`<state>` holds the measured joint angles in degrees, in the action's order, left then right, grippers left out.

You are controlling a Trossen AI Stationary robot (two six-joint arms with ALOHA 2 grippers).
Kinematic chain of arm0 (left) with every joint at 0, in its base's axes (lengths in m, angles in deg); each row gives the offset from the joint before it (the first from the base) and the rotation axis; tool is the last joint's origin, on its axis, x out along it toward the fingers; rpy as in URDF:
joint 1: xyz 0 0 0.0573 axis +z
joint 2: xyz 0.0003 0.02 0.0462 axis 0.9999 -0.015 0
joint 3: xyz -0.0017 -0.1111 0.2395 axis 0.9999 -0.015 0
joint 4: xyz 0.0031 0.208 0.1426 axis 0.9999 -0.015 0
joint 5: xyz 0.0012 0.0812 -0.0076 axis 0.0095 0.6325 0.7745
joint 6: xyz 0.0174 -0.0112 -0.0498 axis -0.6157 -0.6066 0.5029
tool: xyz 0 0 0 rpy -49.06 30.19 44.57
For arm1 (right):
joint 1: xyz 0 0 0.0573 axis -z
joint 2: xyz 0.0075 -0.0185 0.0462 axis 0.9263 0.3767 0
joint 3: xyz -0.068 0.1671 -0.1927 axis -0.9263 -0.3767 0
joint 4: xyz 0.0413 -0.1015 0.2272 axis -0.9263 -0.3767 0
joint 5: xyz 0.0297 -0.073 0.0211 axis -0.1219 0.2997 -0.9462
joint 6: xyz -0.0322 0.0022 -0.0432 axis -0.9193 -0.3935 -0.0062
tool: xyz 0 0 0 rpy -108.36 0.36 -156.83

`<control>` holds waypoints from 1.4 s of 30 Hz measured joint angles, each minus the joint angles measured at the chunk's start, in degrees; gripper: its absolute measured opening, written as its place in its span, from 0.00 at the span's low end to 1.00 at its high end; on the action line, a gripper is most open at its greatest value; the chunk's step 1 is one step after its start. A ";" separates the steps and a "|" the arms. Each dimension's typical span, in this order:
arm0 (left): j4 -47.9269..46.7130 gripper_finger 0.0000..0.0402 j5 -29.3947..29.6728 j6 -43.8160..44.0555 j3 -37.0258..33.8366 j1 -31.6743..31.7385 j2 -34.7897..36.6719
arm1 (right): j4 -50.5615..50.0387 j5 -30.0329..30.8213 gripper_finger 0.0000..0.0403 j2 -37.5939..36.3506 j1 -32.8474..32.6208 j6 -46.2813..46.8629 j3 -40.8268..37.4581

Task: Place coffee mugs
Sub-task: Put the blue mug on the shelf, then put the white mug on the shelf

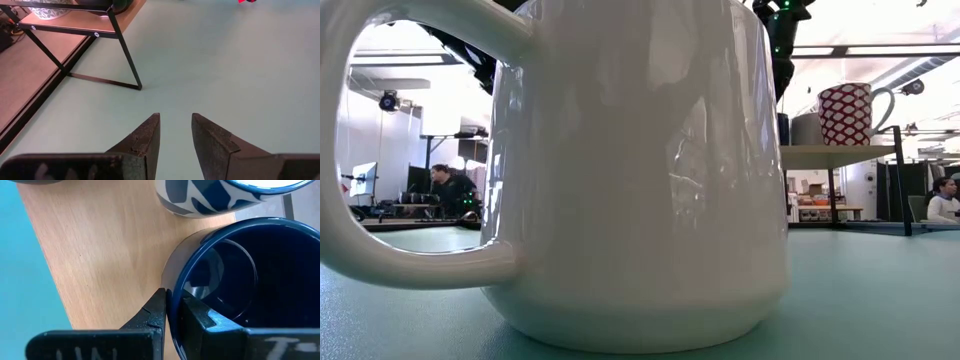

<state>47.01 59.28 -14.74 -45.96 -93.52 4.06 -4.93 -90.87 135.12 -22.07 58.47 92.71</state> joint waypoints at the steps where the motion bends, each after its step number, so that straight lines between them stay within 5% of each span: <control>1: 0.00 0.24 0.00 0.00 0.00 0.00 0.02 | 0.00 0.02 0.07 0.00 0.00 0.00 0.00; 26: 0.01 0.24 0.00 0.00 0.00 0.00 0.00 | -0.81 0.63 0.12 -1.42 -0.04 6.50 5.64; 36: 0.02 0.24 0.00 1.49 0.00 0.00 0.02 | -3.86 0.49 0.12 -1.60 -2.44 19.51 7.24; 42: -0.03 0.24 -0.03 3.41 0.00 0.00 0.00 | -7.66 0.44 0.12 -1.67 -9.31 25.29 6.82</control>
<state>46.99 59.25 -11.33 -45.96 -93.52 4.06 -12.59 -90.43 133.45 -31.38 83.76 99.53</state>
